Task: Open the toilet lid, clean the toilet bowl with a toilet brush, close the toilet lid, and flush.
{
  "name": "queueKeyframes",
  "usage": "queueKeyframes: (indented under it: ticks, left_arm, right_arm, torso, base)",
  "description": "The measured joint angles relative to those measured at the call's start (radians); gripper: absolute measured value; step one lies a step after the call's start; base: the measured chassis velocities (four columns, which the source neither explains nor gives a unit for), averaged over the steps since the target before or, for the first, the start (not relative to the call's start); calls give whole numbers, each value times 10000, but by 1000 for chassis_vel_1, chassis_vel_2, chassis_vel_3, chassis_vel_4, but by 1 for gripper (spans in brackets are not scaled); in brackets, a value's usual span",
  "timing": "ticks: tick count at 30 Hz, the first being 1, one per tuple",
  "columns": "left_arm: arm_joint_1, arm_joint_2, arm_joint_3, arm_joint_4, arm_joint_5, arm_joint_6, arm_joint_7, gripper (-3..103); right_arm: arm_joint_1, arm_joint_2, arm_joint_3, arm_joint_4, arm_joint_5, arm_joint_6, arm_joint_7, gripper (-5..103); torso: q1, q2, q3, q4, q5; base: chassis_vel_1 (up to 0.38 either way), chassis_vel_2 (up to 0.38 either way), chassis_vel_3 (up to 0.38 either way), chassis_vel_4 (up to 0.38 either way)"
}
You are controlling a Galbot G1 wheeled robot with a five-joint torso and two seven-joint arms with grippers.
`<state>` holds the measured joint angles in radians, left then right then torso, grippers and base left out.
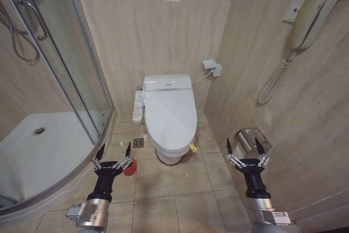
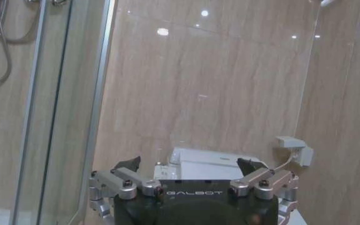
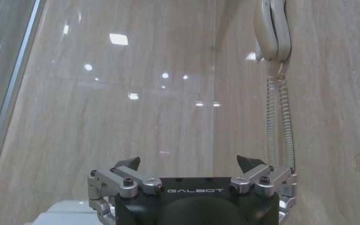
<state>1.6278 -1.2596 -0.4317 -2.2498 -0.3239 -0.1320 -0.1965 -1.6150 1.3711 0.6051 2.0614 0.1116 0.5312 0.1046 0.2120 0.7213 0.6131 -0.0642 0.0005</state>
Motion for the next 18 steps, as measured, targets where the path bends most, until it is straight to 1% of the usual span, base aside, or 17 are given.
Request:
queueKeyframes:
  ticks: [12,18]
  left_arm:
    - [62,-31,-55,-4,66,-34,48,100]
    - [84,-65,131,-119,192,-16,93,100]
  right_arm:
    - [116,-16,-60,-75,73,16,-57,100]
    - [145,-42,-42,-99,145,20,-57,100]
  torso:
    - [0,0,0,0,0]
    - [0,0,0,0,0]
  base:
    - [0,0,0,0]
    - [0,0,0,0]
